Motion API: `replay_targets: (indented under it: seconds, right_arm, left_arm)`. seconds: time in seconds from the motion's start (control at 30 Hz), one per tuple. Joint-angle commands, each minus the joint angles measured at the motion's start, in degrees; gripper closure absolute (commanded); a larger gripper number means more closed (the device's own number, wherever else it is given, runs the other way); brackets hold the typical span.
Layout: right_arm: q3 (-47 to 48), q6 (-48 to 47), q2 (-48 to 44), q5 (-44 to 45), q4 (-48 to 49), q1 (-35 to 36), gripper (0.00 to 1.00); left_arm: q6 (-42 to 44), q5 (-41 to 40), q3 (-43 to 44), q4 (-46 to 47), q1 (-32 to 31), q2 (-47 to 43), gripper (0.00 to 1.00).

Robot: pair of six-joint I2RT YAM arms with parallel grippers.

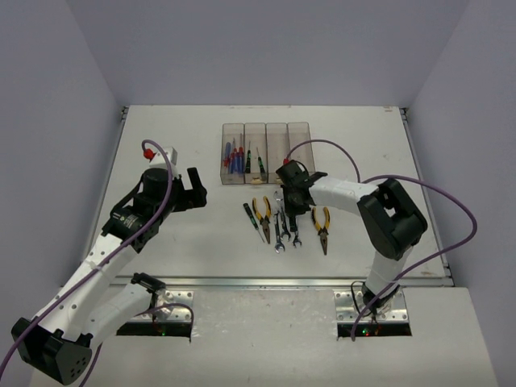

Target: Sort the tools into containers

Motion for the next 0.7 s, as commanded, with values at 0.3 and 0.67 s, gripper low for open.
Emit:
replay_targets:
  seconds: [0.3,0.67]
  right_arm:
    - [12.4,-4.6,-5.6,0.5,-2.6,0.3,0.98]
    - [57.3,-6.5,23.7,1.5,-15.2,-1.8,0.95]
  left_arm:
    - [-0.1,-2.0,0.0,1.6,-0.3,-1.6,0.00]
    - [-2.7,-5.6,0.4,-0.2,-0.3,-0.5,0.00]
